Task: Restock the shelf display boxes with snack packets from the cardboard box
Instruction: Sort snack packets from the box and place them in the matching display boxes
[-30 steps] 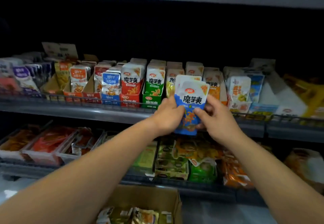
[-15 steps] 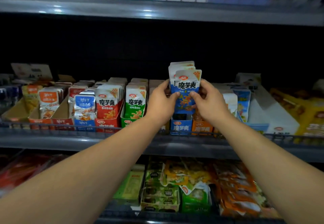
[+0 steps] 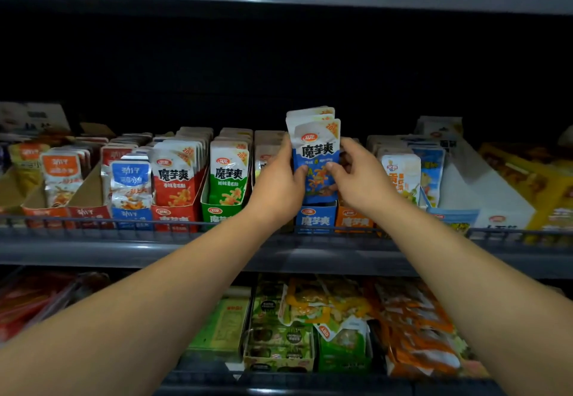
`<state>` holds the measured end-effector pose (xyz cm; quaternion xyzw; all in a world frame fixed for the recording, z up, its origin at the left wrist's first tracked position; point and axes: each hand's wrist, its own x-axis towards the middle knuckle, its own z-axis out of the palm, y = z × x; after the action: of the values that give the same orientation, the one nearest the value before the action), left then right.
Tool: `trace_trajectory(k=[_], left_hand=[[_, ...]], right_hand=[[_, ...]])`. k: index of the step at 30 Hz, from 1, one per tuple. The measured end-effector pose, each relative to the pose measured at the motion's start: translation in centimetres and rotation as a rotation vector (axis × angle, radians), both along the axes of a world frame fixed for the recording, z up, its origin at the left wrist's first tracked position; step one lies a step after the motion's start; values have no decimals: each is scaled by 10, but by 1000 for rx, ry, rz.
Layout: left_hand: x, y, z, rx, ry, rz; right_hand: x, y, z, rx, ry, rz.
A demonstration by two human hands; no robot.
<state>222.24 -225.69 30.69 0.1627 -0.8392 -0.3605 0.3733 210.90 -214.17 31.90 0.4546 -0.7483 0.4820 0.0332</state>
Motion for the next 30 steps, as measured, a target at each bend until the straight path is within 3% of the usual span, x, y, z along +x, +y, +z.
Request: trace_trajectory(k=[5,10,15,22,27,30], left_hand=[[-2,-4,-1,-74,-15,16],[-4,-5,-2,-140,-60,70],[-5,-5,-3,-205,-136,77],[-5,-6,-7,-190,-204,154],[-5,-7,-3,-119,-241,143],[-5,-7,-5,-73,-245,133]], right_hand=[[-1,-1,2,28,-20,-5],[-7,0,8,154,127,-36],[-10,-2,3,217,90,-64],[-12,3,-7,298,121,-92],[-13,2,-13,138,4,-38],[-14,-1,-12,150,52,9]])
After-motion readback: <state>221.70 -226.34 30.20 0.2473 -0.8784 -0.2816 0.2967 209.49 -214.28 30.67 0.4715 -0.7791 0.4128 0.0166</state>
